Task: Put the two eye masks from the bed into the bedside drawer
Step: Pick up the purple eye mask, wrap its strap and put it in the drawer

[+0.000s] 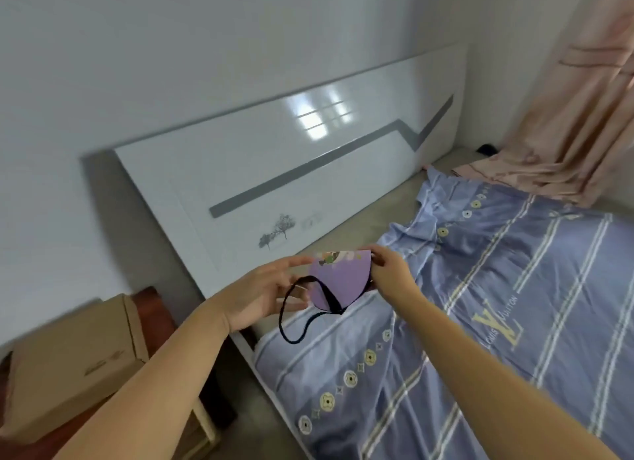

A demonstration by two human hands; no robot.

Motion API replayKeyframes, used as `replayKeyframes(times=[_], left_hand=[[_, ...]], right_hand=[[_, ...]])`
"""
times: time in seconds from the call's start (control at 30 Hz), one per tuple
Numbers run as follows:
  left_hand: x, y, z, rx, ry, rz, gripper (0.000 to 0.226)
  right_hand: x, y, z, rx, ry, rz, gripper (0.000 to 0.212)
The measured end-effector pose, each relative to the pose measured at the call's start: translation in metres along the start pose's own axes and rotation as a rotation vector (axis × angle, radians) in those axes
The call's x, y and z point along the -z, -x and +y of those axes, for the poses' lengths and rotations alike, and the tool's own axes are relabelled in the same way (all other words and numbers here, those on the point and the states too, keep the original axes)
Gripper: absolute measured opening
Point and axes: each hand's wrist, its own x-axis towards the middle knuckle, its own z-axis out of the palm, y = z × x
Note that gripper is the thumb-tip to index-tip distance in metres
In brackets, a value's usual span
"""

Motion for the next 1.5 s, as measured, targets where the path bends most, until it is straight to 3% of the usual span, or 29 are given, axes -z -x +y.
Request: replayKeyframes(times=[0.1, 0.17, 0.27, 0.33, 0.4, 0.5, 0.6, 0.67, 0.77, 0.97, 1.23, 1.33, 1.5], left_hand=[[0.005, 0.038, -0.014, -0.025, -0.062, 0.248, 0.029], [-0.007, 0.061, -0.018, -0.088, -0.249, 0.401, 0.034], [-0.029, 0.092, -0.024, -0.200, -0.347, 0.333, 0.052], [-0.040, 0.116, -0.032, -0.265, -0.321, 0.302, 0.040], [-0.047, 0.144, -0.039, -0.357, -0.271, 0.379, 0.027], [-0.052, 0.179, -0.050, -0.448, -0.202, 0.475, 0.028], [-0.058, 0.208, -0.057, -0.417, 0.002, 0.341, 0.034], [-0.061, 0.223, -0.064, -0.321, 0.167, 0.125, 0.050], [-0.063, 0.236, -0.076, -0.213, 0.117, -0.039, 0.051], [-0.074, 0.238, -0.075, -0.213, -0.030, -0.026, 0.024], [-0.101, 0.228, -0.074, -0.234, -0.141, -0.023, 0.020], [-0.110, 0.230, -0.070, -0.208, -0.199, -0.035, 0.029], [-0.122, 0.219, -0.066, -0.279, -0.213, 0.193, 0.014]], right_hand=[[-0.009, 0.033, -0.029, 0.169, 0.043, 0.030, 0.035], [-0.025, 0.061, -0.044, 0.256, 0.093, 0.043, 0.037], [-0.052, 0.109, -0.058, 0.355, 0.138, 0.040, 0.032], [-0.068, 0.142, -0.063, 0.384, 0.078, 0.011, 0.031], [-0.081, 0.169, -0.067, 0.305, -0.140, -0.072, 0.025], [-0.093, 0.201, -0.071, 0.039, -0.421, -0.350, 0.028], [-0.106, 0.223, -0.075, 0.061, -0.273, -0.427, 0.024], [-0.113, 0.230, -0.079, 0.067, -0.346, -0.365, 0.021], [-0.114, 0.231, -0.090, 0.041, -0.514, -0.330, 0.016], [-0.118, 0.239, -0.098, -0.025, -0.631, -0.415, 0.027], [-0.102, 0.246, -0.093, 0.005, -0.711, -0.300, 0.021], [-0.098, 0.244, -0.091, -0.010, -0.715, -0.260, 0.021], [-0.099, 0.245, -0.088, -0.012, -0.768, -0.290, 0.028]])
